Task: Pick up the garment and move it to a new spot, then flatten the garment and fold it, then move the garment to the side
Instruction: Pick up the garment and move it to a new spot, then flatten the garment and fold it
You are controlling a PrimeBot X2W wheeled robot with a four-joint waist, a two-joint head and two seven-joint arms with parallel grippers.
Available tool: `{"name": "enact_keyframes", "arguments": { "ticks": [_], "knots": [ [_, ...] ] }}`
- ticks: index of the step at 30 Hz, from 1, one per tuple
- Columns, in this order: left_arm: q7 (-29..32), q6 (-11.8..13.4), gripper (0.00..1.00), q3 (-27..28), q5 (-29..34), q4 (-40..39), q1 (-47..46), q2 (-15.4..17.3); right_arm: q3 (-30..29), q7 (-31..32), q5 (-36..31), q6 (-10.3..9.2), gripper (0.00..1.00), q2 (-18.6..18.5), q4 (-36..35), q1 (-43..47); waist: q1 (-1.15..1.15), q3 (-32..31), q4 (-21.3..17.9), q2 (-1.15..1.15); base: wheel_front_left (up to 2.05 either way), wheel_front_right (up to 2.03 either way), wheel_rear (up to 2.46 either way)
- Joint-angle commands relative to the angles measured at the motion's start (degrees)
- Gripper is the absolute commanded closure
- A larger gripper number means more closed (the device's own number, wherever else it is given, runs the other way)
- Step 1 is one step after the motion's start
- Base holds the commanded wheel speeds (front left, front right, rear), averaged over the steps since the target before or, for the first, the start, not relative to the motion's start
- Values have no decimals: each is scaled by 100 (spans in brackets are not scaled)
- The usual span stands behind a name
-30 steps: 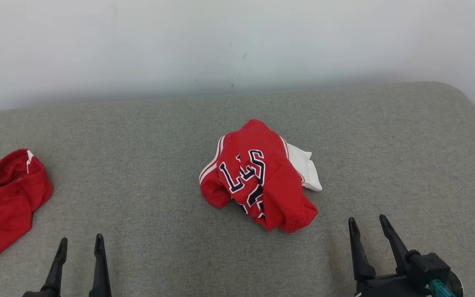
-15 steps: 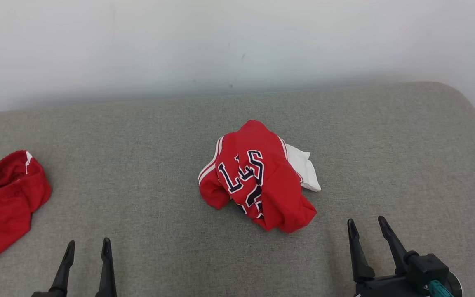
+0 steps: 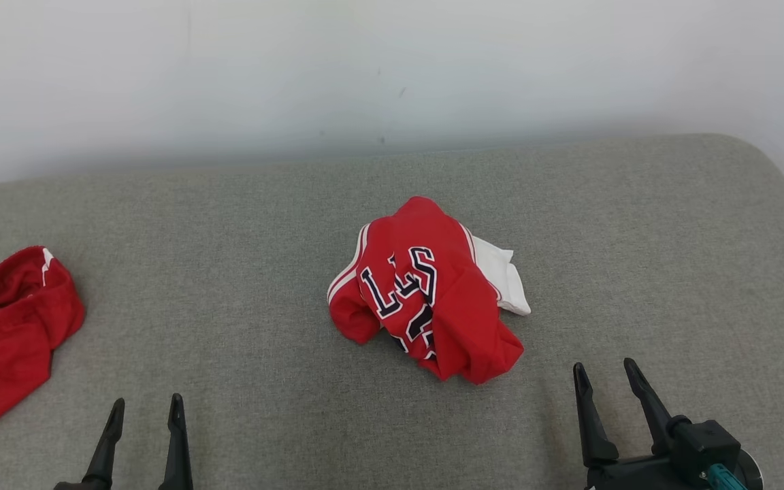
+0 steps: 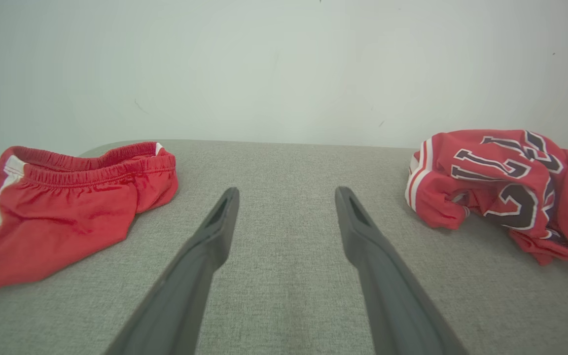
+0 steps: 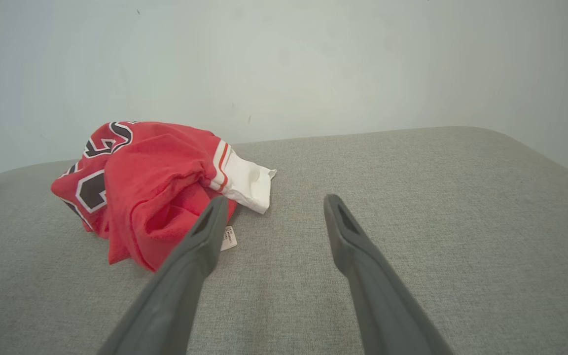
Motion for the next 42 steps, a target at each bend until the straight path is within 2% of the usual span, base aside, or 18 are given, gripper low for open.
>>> {"name": "enact_keyframes", "arguments": {
  "ticks": [1,26,29,33,42],
  "knots": [
    [-13,5,0,15,42,-5,48,-16,8,-9,11,-12,0,-3,6,34,0,6,2,0,0,0,0],
    [-13,5,0,88,-59,61,-125,-58,-11,-9,4,-12,0,-3,-1,-20,0,92,25,0,0,0,0],
    [-13,5,0,-60,-82,97,-315,-51,-2,-9,1,-12,0,-3,4,-45,0,126,34,0,0,0,0],
    [-13,5,0,-370,-148,224,-782,122,59,-9,4,-12,0,-3,10,-141,0,215,-15,0,0,0,0],
    [-13,7,0,-1284,-531,1235,-2031,623,130,-10,85,-12,0,-2,5,-310,0,495,-490,0,0,0,0]
  ]
}}
